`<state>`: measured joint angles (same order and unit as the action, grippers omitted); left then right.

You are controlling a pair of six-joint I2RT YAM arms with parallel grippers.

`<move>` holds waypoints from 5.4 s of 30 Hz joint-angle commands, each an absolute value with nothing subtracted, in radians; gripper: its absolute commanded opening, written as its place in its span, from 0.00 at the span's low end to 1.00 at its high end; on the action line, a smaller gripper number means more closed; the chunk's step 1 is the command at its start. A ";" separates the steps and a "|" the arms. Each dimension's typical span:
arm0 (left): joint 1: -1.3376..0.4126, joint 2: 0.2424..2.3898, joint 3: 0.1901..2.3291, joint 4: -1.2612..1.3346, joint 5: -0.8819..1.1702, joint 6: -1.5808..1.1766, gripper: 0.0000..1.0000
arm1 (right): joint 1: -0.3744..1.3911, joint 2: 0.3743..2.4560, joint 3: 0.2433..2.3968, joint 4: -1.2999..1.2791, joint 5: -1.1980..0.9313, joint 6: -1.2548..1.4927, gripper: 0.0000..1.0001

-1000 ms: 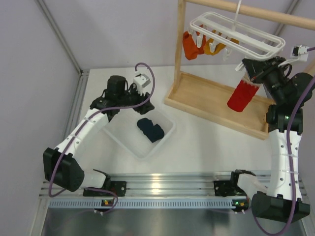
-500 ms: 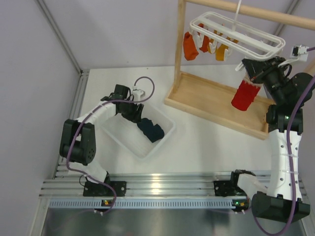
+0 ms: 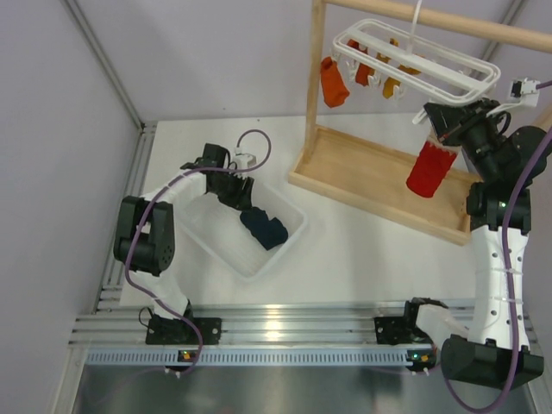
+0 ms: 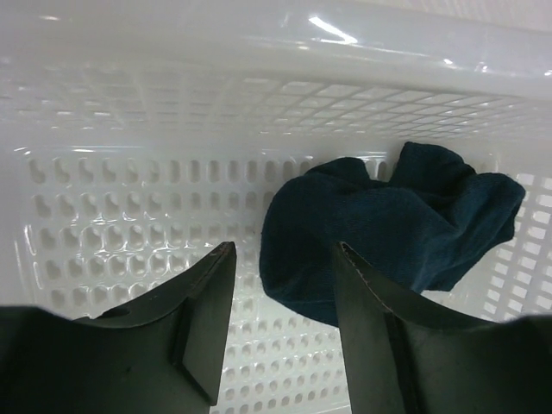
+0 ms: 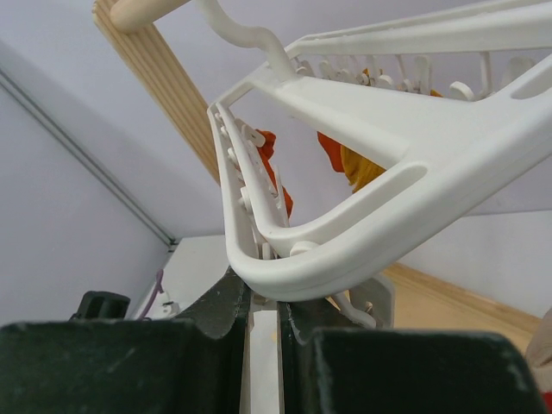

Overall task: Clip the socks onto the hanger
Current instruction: Pick up the sock from the bin, then place the sock in the bin, then pick up the sock from the bin.

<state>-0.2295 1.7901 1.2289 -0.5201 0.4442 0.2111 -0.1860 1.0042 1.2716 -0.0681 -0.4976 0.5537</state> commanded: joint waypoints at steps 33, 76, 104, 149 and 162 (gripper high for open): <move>-0.212 1.595 1.402 -0.640 0.520 0.120 0.00 | -0.179 1.009 1.276 -0.087 -0.538 0.500 0.00; -0.103 1.336 0.861 -0.405 0.566 -0.488 0.00 | -0.176 1.040 1.284 -0.101 -0.577 0.511 0.00; -0.121 1.520 1.238 -1.064 0.847 1.010 0.61 | -0.176 1.014 1.282 -0.117 -0.568 0.449 0.00; -0.383 1.536 1.354 -0.904 0.709 1.131 0.00 | -0.176 1.017 1.310 -0.120 -0.535 0.491 0.00; -0.682 1.641 1.704 -0.242 0.522 0.362 0.00 | -0.176 1.035 1.299 -0.058 -0.561 0.609 0.00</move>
